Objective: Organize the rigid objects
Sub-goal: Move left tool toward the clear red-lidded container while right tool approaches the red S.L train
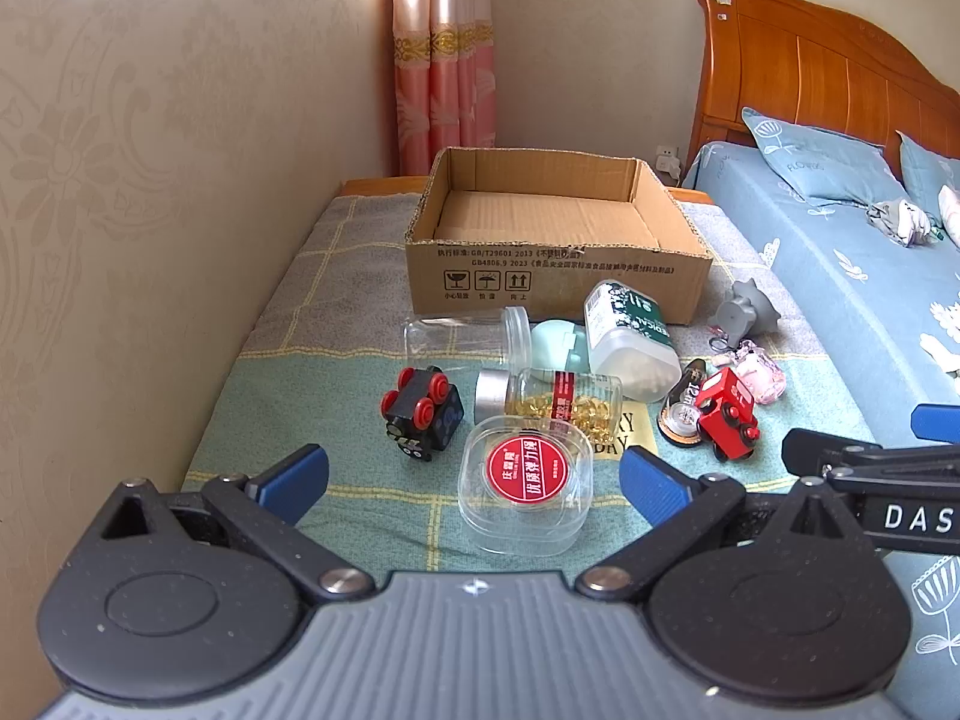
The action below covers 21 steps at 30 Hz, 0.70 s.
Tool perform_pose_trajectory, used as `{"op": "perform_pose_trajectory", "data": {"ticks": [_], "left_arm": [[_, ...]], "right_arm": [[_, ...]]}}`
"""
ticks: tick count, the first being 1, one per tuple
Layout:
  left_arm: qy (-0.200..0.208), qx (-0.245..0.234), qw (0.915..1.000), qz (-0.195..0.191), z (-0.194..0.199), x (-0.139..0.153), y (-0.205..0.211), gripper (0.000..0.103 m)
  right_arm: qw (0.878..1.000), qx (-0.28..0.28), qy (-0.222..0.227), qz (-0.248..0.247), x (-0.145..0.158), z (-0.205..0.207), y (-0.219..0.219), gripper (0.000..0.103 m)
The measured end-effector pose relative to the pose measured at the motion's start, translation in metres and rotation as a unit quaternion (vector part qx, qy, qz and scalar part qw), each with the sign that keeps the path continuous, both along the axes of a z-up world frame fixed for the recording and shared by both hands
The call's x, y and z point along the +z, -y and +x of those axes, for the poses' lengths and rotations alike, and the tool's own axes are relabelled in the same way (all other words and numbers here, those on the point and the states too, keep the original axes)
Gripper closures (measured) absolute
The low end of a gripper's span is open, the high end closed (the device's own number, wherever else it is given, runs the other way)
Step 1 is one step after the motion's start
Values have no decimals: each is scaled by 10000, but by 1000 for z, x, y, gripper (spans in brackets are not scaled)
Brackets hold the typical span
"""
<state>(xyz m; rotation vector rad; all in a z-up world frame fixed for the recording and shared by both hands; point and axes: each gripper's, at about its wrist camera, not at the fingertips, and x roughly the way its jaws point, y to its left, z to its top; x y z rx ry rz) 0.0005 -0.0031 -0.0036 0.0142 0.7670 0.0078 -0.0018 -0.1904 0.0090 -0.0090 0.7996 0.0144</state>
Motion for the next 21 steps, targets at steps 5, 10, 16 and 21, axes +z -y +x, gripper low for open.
{"op": "perform_pose_trajectory", "data": {"ticks": [5, 10, 16, 21], "left_arm": [[1, 7, 10000, -8, 0, 1, -1, 1], [-2, 16, 10000, -23, 0, 2, -1, 1], [1, 10, 10000, -33, 0, 2, -2, 1], [-6, 4, 10000, -29, 1, 1, -2, 1]], "right_arm": [[10000, 1, 4, 2, 0, 0, 0, 0], [10000, -3, 5, 6, 1, 0, 0, 0], [10000, -4, 10, -2, 1, 0, 0, 0], [10000, -7, 17, -2, 1, 0, 0, 0]]}}
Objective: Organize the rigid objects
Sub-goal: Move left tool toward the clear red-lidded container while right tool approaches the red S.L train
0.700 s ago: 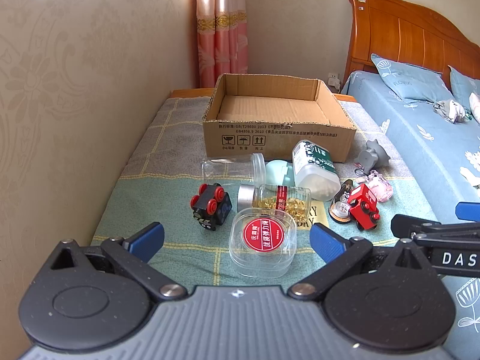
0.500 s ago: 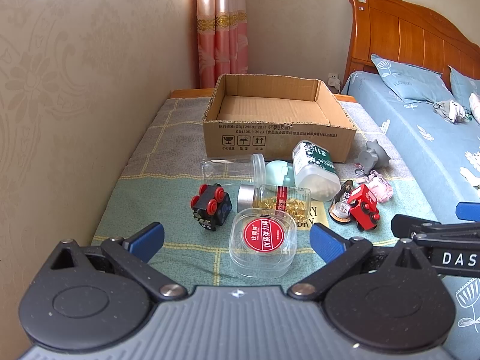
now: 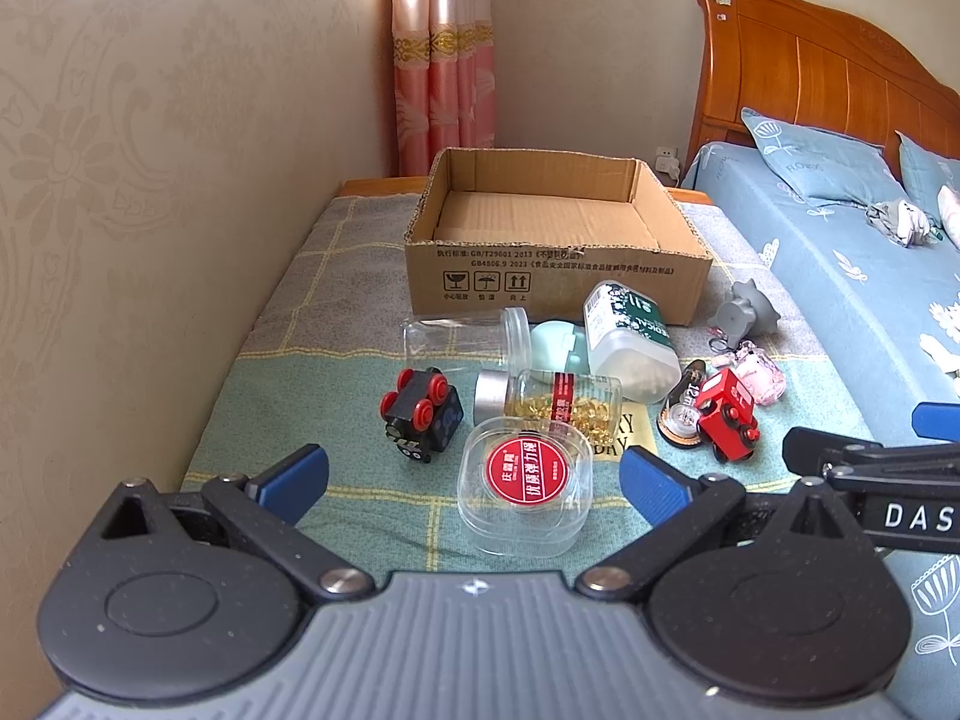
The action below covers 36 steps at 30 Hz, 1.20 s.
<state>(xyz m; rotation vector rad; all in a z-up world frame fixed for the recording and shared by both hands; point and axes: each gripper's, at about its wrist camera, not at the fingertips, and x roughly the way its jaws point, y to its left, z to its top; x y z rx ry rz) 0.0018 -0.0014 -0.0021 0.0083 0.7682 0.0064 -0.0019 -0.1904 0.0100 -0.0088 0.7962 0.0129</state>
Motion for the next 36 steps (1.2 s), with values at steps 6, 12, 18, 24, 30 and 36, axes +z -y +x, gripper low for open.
{"op": "perform_pose_trajectory", "data": {"ticks": [6, 12, 18, 24, 30, 36], "left_arm": [[1, -38, 10000, 13, 2, -1, 0, 1], [111, -138, 9998, 48, 4, -1, 0, 1], [141, -232, 9996, -21, 8, -4, -1, 1], [160, -444, 9989, -53, 12, -9, -3, 1], [102, -657, 9978, 6, 20, -23, -7, 1], [-140, -884, 9960, 6, 28, -42, -8, 1]], "right_arm": [[10000, 13, 0, 7, 0, 1, 1, 0], [10000, -2, 21, 25, 0, 3, 2, 0], [10000, -23, 13, 47, -2, 5, 2, 0], [10000, 25, 30, 78, -7, 9, 5, 0], [9998, 92, 70, 175, -13, 13, 10, 0], [9994, 252, 197, 121, -24, 17, 15, 0]]}}
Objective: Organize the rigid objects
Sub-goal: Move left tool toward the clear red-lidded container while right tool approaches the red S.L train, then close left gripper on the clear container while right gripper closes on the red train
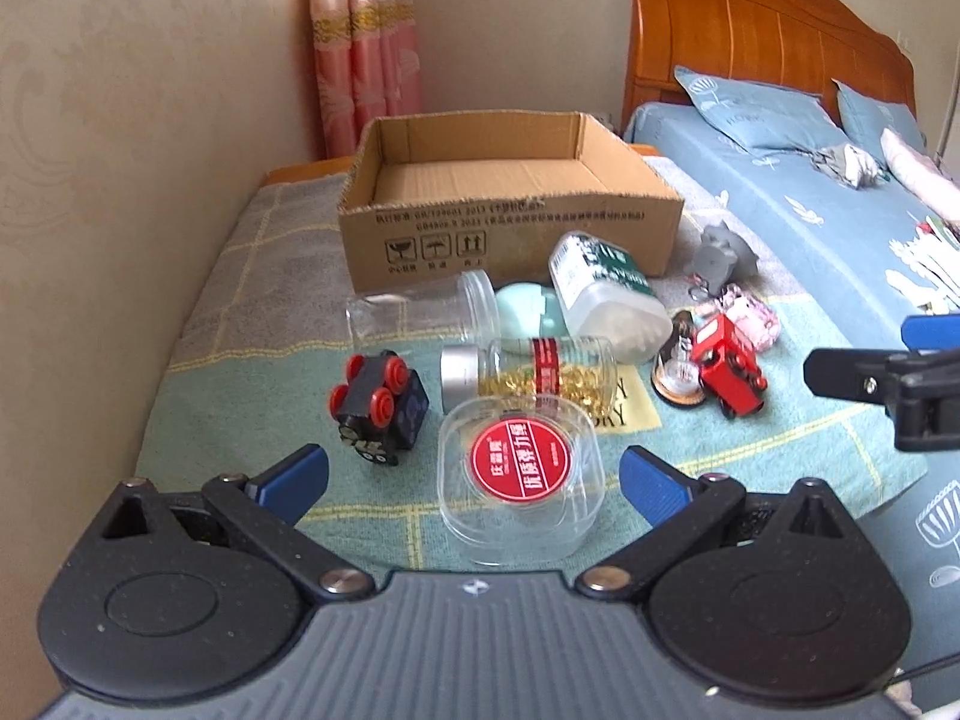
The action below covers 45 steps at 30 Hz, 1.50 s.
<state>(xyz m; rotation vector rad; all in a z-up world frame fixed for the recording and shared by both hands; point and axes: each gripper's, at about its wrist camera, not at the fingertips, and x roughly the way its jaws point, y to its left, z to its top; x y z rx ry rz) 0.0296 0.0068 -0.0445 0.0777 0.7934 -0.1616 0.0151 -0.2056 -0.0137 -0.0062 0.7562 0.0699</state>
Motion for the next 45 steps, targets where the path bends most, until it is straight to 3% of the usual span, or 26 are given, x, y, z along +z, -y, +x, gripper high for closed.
{"op": "perform_pose_trajectory", "data": {"ticks": [8, 13, 19, 25, 35, 45], "left_arm": [[-262, -209, 9994, -47, 17, -21, 4, 1], [-367, -244, 9990, -56, 25, -31, 4, 1], [-435, -251, 9987, -121, 27, -36, -6, 1], [-466, -187, 9987, -130, 28, -37, -14, 1], [-408, -313, 9987, 20, 24, -37, -16, 1], [-675, -628, 9957, 31, 35, -56, -3, 1]], "right_arm": [[9998, -113, -179, -34, -23, 15, 19, 0], [9998, -181, -71, 95, -27, 30, 26, 0], [9989, -184, -22, 435, -35, 62, 20, 0], [9983, -360, -251, 393, -57, 85, 9, 0], [9957, -538, -737, -141, -87, 73, 34, 0], [9993, -184, -237, -224, -93, 52, 47, 0]]}}
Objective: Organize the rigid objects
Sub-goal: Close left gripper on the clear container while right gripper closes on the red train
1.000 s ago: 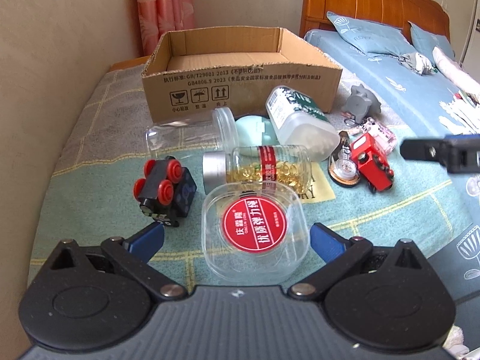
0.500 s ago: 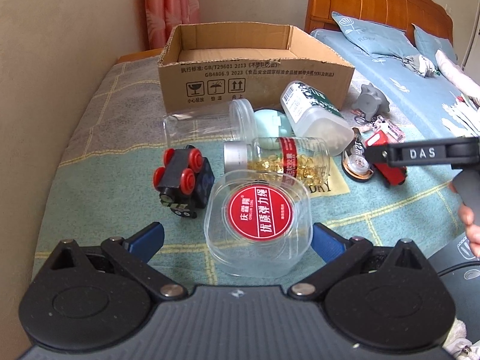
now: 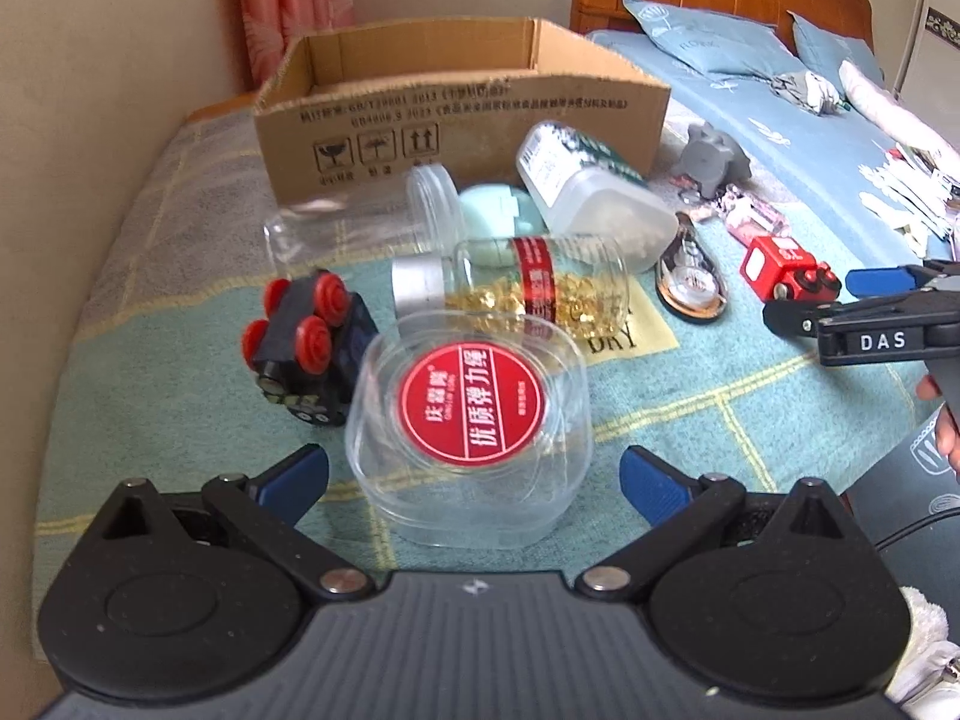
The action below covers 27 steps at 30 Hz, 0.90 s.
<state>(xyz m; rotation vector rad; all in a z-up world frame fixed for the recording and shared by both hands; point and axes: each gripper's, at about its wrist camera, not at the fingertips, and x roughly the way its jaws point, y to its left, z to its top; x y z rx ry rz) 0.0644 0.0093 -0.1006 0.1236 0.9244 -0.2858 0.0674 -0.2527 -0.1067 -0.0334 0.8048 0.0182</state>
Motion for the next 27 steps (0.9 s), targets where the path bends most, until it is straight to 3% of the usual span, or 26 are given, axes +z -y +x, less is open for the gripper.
{"op": "perform_pose_trajectory", "data": {"ticks": [10, 21, 27], "left_arm": [[124, -144, 9998, 16, 3, -7, 3, 0], [255, -1080, 9938, -56, 3, -7, 29, 1], [264, -866, 9956, -223, 2, -5, 13, 5]], "right_arm": [[9999, 6, 164, 18, -2, -5, 2, 0], [9996, 74, 281, 24, -3, -7, 3, 0], [9997, 120, 203, 24, -2, -4, 2, 0]]}}
